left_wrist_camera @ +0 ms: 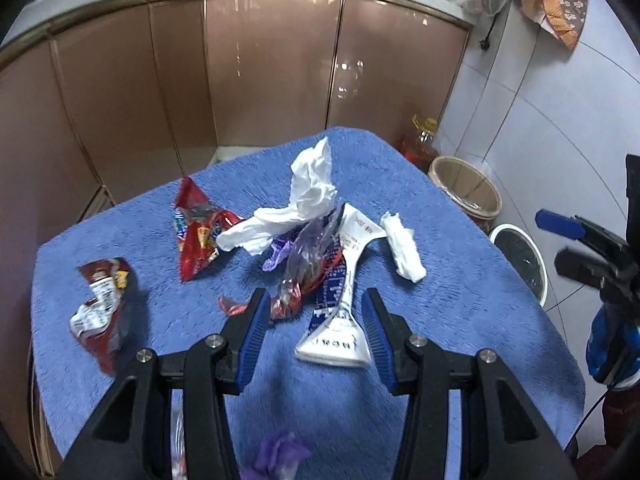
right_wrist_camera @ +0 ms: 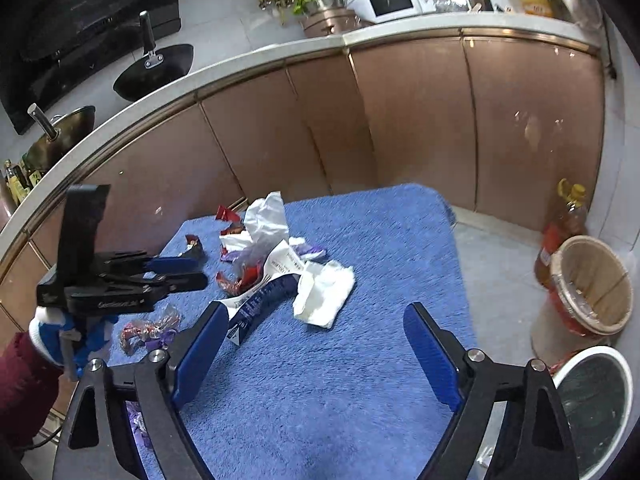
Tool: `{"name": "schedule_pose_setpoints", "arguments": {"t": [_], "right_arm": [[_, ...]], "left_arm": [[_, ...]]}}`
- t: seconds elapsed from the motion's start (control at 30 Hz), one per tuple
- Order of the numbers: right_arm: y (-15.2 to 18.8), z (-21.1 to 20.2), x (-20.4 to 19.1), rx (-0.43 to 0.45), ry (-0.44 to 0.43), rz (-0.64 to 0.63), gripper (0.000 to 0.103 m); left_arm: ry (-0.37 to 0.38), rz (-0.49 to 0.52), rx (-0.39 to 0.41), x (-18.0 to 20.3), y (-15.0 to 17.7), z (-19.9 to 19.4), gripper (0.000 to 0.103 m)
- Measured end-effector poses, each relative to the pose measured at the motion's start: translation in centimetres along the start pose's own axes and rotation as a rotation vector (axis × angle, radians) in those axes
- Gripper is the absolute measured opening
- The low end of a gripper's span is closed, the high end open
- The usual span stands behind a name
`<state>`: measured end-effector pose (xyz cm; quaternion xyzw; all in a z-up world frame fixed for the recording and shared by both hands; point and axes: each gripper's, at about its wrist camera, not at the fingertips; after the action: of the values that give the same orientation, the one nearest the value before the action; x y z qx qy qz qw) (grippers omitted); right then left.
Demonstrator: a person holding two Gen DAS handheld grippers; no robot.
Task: Collect trash
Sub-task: 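Grasp the clear wrapper with the left tool while the right tool grasps the white tissue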
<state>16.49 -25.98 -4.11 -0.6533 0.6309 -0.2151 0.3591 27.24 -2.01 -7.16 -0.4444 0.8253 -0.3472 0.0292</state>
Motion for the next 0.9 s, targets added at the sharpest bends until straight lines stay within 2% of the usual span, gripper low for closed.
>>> {"name": "schedule_pose_setpoints", "arguments": {"t": [0.3,0.4,0.47,0.63,0.7,0.9], "right_arm": [[0.5,3.8,-1.2,-0.059,-0.022,-0.031,0.084],[0.4,4.9,-1.7,-0.072,-0.03,-0.043,0.076],[0.3,5.8,-2.2,-0.084,-0.034,-0.058,0.067],[0.1,8.0,-3.6,-0.108,-0.041,-0.095,0.057],[-0.2,8.9,-4.1,-0.116,-0.039,-0.113,0.052],[-0.2,12.3,-4.7,-0.178,-0.001,-0.152,0.037]], "left_arm": [[0.011,-0.023,-0.072,-2.6,-0.7,3.6,0.044],[0.021,-0.031,-0.089,-3.0,-0.7,4.6,0.041],[0.027,-0.033,-0.096,-3.2,-0.7,5.1,0.039],[0.044,-0.023,-0.119,-3.5,-1.0,6.4,0.033],[0.045,-0.019,-0.128,-3.8,-1.1,6.9,0.021],[0.069,-0.013,-0.119,-4.1,-1.0,6.9,0.013]]}}
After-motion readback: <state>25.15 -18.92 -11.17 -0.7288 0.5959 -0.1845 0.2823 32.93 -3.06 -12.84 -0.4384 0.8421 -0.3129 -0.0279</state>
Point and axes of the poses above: each gripper's, at about its wrist camera, not at the fingertips, and z roughly the way its jaws point, x to its right, y to its underside, and after that the axes turned 12 degrees about y, right-handed
